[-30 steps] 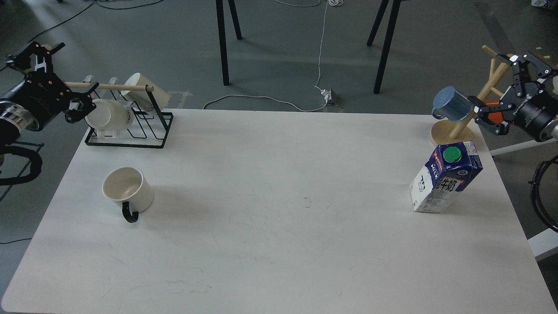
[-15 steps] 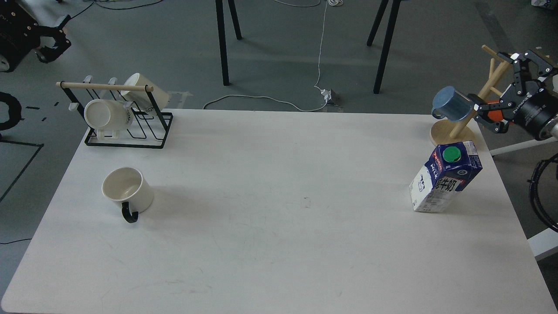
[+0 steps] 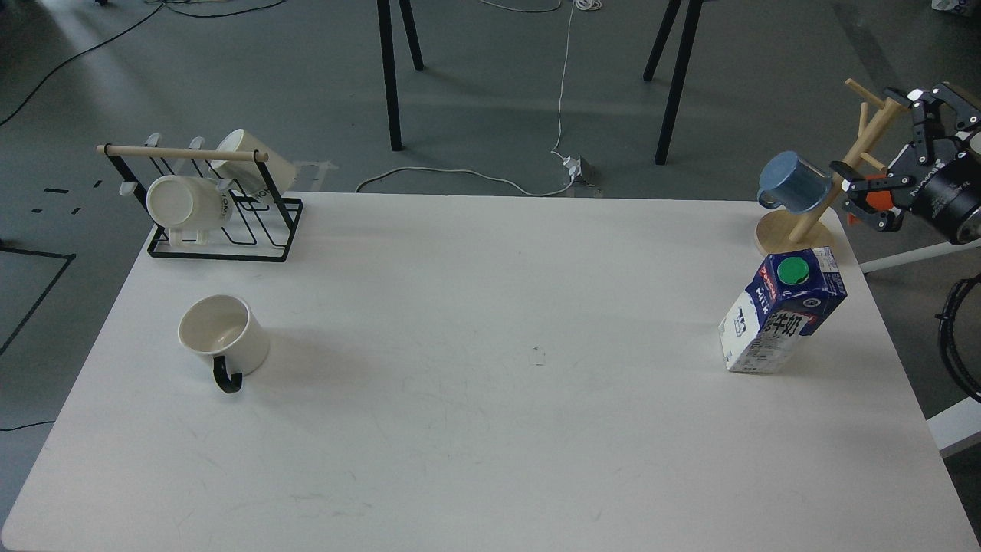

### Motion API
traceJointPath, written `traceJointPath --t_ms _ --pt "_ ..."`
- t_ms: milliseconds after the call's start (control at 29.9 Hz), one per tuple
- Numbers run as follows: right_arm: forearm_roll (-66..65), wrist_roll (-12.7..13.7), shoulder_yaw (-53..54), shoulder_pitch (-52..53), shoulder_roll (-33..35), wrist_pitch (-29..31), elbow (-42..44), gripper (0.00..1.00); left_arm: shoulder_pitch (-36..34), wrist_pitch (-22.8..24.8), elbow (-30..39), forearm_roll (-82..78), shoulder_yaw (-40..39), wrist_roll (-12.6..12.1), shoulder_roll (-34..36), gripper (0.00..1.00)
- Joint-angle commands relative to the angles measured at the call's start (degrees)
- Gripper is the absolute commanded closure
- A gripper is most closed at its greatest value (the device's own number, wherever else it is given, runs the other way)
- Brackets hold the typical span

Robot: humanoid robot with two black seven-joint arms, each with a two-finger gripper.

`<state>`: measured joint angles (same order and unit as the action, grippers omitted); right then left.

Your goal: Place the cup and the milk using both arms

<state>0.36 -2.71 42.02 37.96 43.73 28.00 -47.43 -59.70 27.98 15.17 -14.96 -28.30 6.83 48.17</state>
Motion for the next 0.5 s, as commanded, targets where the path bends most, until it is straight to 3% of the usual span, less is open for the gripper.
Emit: traceJointPath --t_ms 0,234,468 --pt "-0.01 -0.02 -0.09 -0.08 0.04 0.00 0.23 0.01 -0.33 0.02 -2.78 -0.60 0.08 1.08 2.10 0.00" --pt "-0.01 -0.02 -0.09 -0.08 -0.05 0.00 0.06 0.01 -0.15 0.02 -4.01 -0.69 -0.18 0.90 4.21 0.00" --pt "-0.10 -0.02 -0.09 -0.16 0.04 0.00 0.23 0.01 -0.33 0.02 -1.03 -2.79 0.87 0.02 5.27 0.00"
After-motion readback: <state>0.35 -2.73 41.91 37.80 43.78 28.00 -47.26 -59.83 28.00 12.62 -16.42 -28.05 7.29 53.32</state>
